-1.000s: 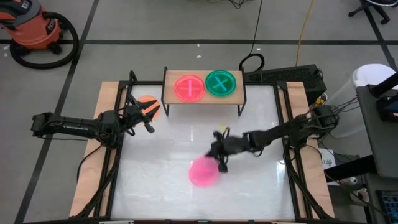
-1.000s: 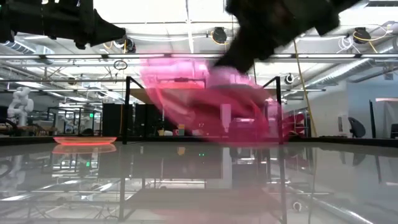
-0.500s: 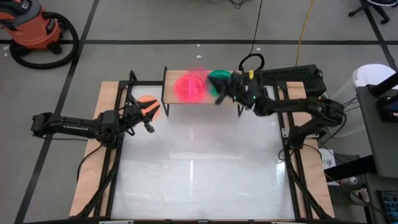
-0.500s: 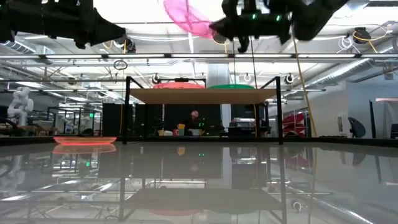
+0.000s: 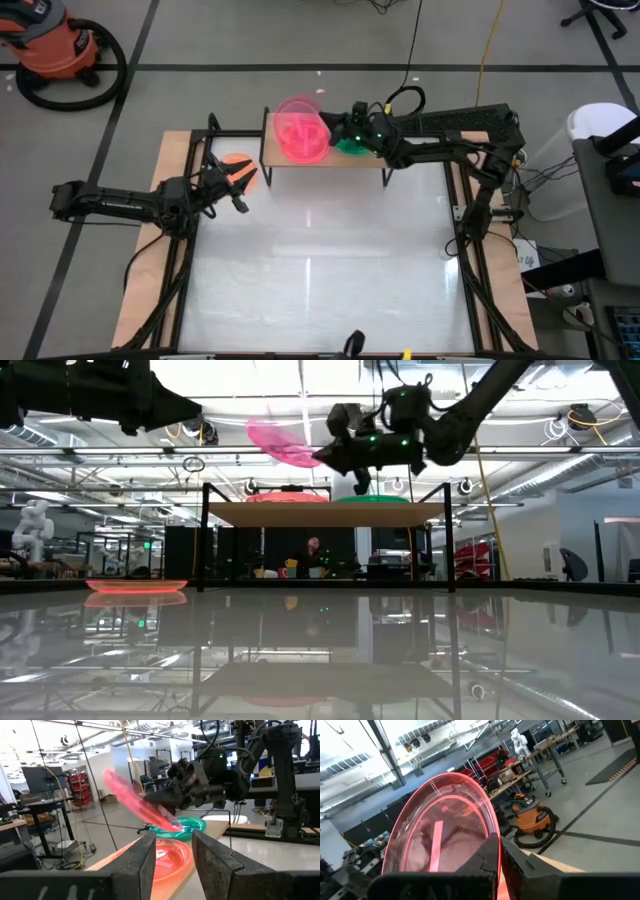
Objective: Place and stack plates onto a shelf
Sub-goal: Stack the pink transparent plate on the pink transparent plate on the shelf, then stack the orange transparent plate on the pink transparent plate on the shelf
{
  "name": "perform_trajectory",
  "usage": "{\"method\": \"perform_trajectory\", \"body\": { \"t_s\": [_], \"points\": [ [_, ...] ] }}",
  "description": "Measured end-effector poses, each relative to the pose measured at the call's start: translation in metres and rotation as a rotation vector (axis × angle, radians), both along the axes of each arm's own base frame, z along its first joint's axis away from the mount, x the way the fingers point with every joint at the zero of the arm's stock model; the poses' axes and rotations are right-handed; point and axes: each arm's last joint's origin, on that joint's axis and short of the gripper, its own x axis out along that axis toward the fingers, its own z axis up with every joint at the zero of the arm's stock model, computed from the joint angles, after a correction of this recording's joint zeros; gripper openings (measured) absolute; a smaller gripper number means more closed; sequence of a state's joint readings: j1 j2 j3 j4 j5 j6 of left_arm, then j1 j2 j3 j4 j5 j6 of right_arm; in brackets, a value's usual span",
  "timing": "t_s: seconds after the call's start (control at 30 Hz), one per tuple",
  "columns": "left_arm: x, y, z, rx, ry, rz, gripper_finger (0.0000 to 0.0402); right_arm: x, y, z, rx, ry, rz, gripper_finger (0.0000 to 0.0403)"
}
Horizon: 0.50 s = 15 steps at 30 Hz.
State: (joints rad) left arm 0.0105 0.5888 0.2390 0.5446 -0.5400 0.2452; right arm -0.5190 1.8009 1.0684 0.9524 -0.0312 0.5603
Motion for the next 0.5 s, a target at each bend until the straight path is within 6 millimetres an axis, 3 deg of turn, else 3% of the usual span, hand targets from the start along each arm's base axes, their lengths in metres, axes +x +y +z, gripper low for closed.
{"method": "perform_trajectory", "body": {
  "t_s": [0.3,0.5],
  "points": [
    [0.001,-0.001,0.0,0.013,0.004,-0.048,0.0133,0.008,-0.004,-0.017,0.027,0.105,-0.027,0.0005],
    [0.001,-0.001,0.0,0.012,0.004,-0.048,0.0133,0.008,-0.003,-0.017,0.005,0.122,-0.029,0.0023]
  ]
}}
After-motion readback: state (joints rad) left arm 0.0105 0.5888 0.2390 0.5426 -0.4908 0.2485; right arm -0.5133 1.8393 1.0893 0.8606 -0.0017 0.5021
